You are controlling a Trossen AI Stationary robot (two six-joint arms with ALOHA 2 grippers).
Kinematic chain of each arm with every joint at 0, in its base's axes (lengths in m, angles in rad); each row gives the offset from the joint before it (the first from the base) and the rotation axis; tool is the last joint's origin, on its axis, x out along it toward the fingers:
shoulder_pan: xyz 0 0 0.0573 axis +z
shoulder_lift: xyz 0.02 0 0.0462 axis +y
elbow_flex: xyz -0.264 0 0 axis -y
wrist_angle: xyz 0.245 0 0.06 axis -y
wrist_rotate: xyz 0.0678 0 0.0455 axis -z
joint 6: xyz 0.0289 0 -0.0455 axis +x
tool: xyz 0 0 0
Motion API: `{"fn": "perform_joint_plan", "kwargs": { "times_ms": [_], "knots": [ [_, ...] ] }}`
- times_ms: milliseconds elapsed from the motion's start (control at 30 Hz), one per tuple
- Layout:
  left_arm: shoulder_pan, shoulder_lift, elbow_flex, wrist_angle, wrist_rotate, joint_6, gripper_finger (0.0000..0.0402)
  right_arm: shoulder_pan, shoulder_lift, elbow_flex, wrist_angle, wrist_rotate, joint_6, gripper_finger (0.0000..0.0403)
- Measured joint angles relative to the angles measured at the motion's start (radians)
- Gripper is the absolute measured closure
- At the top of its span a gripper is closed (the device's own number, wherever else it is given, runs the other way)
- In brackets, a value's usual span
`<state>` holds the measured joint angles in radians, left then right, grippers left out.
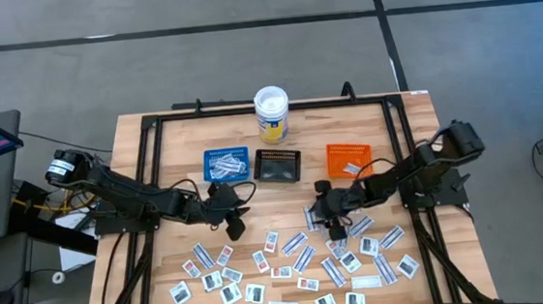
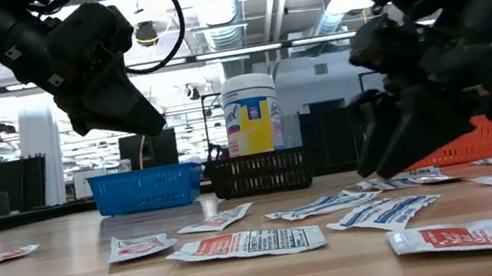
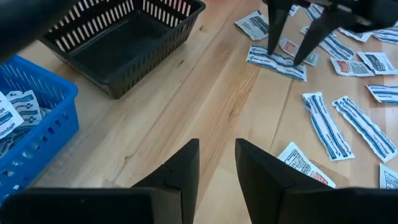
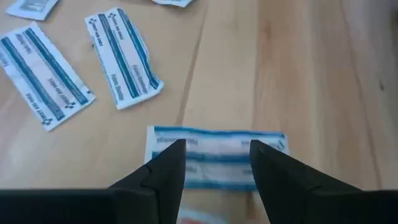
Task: Pick & Place First Aid Supplies
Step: Put the blue bandage into the blue bin
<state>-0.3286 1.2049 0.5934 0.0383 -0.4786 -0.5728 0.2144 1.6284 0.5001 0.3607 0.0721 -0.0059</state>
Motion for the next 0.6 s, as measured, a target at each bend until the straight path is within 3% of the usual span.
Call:
{"fn": "perform_joint_plan", "kwargs": {
  "times_ms": [233,533,600],
  "knots": [
    [0.000,0.000,0.000,0.001,0.000,0.000,0.0298,-0.044,0.095,0.090,-0.108,-0.002,0.000,0.0260],
    [0.000,0.000,0.000,0.007,0.000,0.000,0.0298,-0.087,0.136,0.168,-0.143,-0.025,-0.027,0.0384],
    [0.000,0.000,0.000,0.008,0.000,0.000,0.0298,-0.088,0.123,0.181,-0.151,-0.019,-0.029,0.0396]
  ]
}}
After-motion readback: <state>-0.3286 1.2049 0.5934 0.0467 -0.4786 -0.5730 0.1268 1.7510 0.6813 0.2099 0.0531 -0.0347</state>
